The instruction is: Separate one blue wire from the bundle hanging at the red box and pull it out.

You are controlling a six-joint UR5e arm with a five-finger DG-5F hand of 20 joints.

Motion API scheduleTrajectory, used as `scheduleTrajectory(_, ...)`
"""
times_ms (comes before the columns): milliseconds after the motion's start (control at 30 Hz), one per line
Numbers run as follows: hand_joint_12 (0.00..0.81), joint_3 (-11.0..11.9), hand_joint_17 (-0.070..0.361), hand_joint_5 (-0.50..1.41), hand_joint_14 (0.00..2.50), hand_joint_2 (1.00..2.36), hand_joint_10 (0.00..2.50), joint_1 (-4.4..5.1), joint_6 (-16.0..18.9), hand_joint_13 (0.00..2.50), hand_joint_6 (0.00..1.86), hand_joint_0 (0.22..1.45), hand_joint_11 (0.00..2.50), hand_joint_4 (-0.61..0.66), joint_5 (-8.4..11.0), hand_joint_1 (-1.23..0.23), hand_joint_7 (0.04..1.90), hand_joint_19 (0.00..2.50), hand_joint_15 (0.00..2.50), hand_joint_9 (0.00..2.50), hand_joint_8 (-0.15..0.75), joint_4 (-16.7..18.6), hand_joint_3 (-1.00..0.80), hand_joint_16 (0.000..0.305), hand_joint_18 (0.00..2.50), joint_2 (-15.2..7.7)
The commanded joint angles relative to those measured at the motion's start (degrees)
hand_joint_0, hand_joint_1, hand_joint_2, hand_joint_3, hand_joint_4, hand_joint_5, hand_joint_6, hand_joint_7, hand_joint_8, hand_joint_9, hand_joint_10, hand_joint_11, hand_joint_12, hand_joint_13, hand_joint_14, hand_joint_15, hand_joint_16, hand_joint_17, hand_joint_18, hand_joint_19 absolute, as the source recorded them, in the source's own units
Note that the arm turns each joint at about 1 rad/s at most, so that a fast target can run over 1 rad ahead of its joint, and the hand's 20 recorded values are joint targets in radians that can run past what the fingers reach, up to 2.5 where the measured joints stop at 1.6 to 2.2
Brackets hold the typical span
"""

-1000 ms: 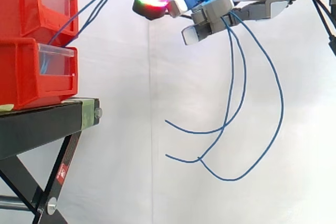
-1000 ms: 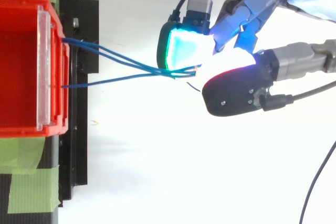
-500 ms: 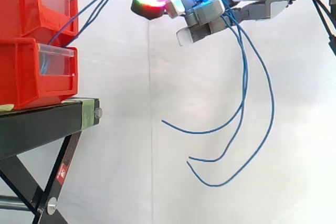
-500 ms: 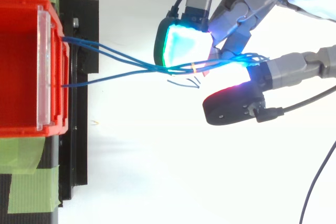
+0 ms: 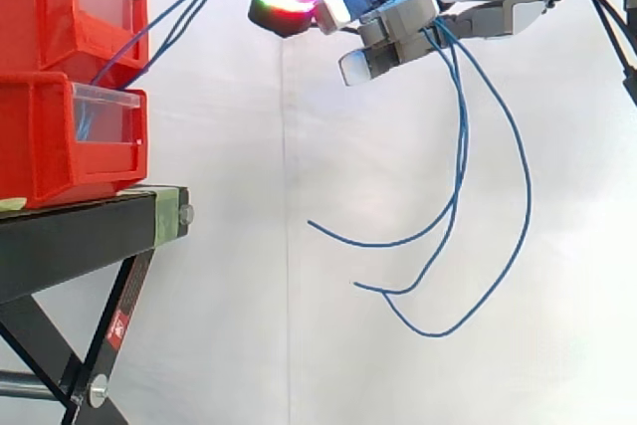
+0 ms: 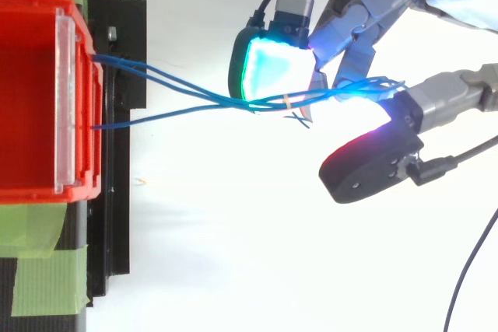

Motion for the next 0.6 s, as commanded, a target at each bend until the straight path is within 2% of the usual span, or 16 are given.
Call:
scheduleTrajectory(0,0.331,0.0,0.112,-0.21,0.37,1.01,0.02,0.0,0.0,1.22,0.77,0.53,1.11,0.25,0.0,-0.7,1.04,0.86,1.69,0.96,0.356,0.0,-0.44,0.05,0.69,0.0)
scheduleTrajectory(100,0.31,0.0,0.107,-0.21,0.31,1.02,0.02,0.0,0.0,1.24,0.79,0.59,1.13,0.22,0.0,-0.71,1.03,0.88,1.75,0.97,0.341,0.0,-0.3,0.047,0.68,0.0)
scheduleTrajectory(200,0.319,0.0,0.107,-0.21,0.29,1.02,0.02,0.0,0.0,1.25,0.81,0.6,1.12,0.22,-0.08,-0.72,1.03,0.88,1.76,0.98,0.341,0.0,-0.24,0.047,0.7,0.0)
scheduleTrajectory(500,0.31,0.0,0.106,-0.21,0.27,1.02,0.02,0.0,0.0,1.28,0.82,0.62,1.12,0.23,0.0,-0.71,1.01,0.89,1.78,1.01,0.345,0.1,-0.23,0.047,0.71,0.0)
scheduleTrajectory(567,0.308,0.0,0.106,-0.21,0.26,1.02,0.02,0.0,0.0,1.29,0.83,0.63,1.13,0.21,0.0,-0.71,1.0,0.88,1.77,1.02,0.344,0.1,-0.18,0.047,0.72,0.0)
